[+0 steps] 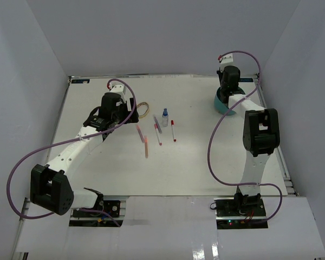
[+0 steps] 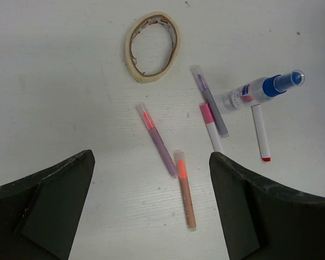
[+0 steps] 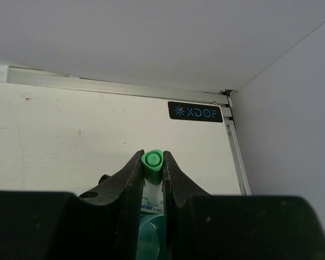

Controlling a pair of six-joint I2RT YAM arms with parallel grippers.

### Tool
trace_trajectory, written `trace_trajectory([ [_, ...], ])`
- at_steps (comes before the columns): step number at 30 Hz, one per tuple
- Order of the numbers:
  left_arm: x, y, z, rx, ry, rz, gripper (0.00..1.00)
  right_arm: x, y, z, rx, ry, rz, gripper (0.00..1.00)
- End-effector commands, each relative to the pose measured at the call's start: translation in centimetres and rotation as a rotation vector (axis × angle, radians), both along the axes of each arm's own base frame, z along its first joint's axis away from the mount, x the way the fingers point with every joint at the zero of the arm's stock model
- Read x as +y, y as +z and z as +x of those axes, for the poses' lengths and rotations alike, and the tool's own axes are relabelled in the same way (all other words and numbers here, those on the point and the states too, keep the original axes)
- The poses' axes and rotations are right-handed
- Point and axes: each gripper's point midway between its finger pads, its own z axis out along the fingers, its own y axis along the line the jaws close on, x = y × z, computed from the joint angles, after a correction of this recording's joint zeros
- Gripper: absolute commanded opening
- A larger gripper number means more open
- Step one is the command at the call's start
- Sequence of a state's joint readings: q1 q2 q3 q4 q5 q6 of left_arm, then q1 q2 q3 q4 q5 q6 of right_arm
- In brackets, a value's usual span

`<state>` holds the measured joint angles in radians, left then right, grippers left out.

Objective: Sort the stationery into containers
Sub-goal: Place the pen in the storage box, then pick up the pen from the center of the board.

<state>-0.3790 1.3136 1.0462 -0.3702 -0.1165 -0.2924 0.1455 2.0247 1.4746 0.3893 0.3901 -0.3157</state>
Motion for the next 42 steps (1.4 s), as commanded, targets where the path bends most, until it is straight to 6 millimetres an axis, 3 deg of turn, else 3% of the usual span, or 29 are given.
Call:
trace_trajectory([
  [1, 0.1, 1.2, 0.1, -0.029, 0.002, -0.002, 0.98, -0.6, -0.1, 0.2, -0.016, -0.029, 0.032, 0.17],
  [14, -0.1, 1.1, 0.1, -0.023, -0.009, -0.010, 0.98, -0.1, -0.9, -0.2, 0.030, -0.009, 0.063, 0.40],
  [17, -0.1, 1.1, 0.1, -0.026, -0.009, -0.011, 0.98, 0.0, -0.7, -0.5, 0.030, -0.004, 0.074, 0.42],
  [22, -0.1, 1.3, 0.0, -0.027, -0.012, -0.012, 0.98, 0.4, 1.6, -1.4, 0.005, 0.021, 0.102, 0.50],
  [25, -0.2, 1.3, 0.0, -0.029, -0.013, -0.015, 0.98, 1.0, 3.7, -2.2, -0.010, 0.050, 0.134, 0.63],
  [26, -0.2, 1.4, 0.0, -0.029, -0.013, -0.017, 0.98, 1.2, 5.1, -2.7, -0.027, 0.056, 0.157, 0.67],
  [30, -0.2, 1.6, 0.0, -0.034, -0.014, -0.021, 0.98, 2.4, 7.5, -4.6, -0.021, 0.106, 0.238, 0.80],
  [35, -0.2, 1.9, -0.2, -0.039, -0.016, -0.029, 0.98, 4.2, 9.7, -8.2, 0.033, 0.172, 0.336, 0.83],
  [41, -0.3, 2.2, -0.4, -0.041, -0.017, -0.038, 0.98, 8.2, 9.1, -13.2, 0.174, 0.251, 0.434, 0.84],
  [42, -0.3, 2.2, -0.4, -0.041, -0.016, -0.039, 0.98, 9.3, 7.8, -14.3, 0.222, 0.264, 0.430, 0.84],
])
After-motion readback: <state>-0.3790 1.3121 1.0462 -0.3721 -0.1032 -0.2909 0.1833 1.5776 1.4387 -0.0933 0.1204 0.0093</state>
